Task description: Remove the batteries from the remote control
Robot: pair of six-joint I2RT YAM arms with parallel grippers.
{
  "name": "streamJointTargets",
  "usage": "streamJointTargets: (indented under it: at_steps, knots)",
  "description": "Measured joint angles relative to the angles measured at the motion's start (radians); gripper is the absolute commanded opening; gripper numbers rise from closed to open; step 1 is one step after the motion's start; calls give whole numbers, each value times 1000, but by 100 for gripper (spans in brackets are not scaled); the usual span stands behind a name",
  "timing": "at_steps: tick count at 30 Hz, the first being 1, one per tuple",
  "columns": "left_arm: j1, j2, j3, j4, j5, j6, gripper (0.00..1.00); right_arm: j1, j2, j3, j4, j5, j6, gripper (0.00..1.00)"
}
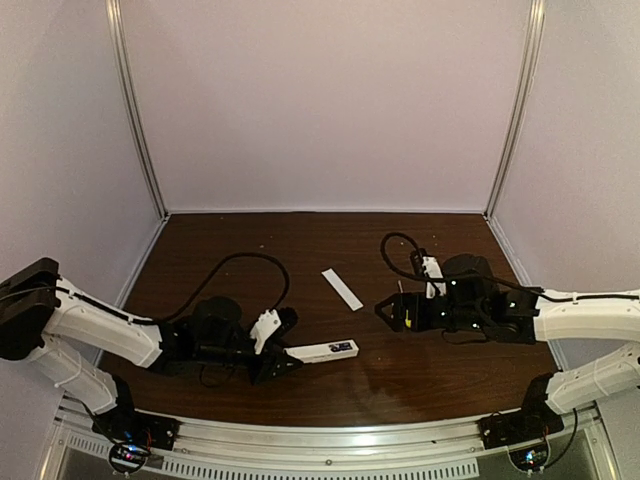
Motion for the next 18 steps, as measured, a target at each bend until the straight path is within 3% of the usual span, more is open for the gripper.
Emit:
streamJointTargets:
  at_steps: [6,18]
  knots:
    - [0,128,67,38,57,23,0,0,-54,-35,-84,150,15,98]
    - [0,251,110,80,109,94,0,0,-89,-74,-172,266,26,98]
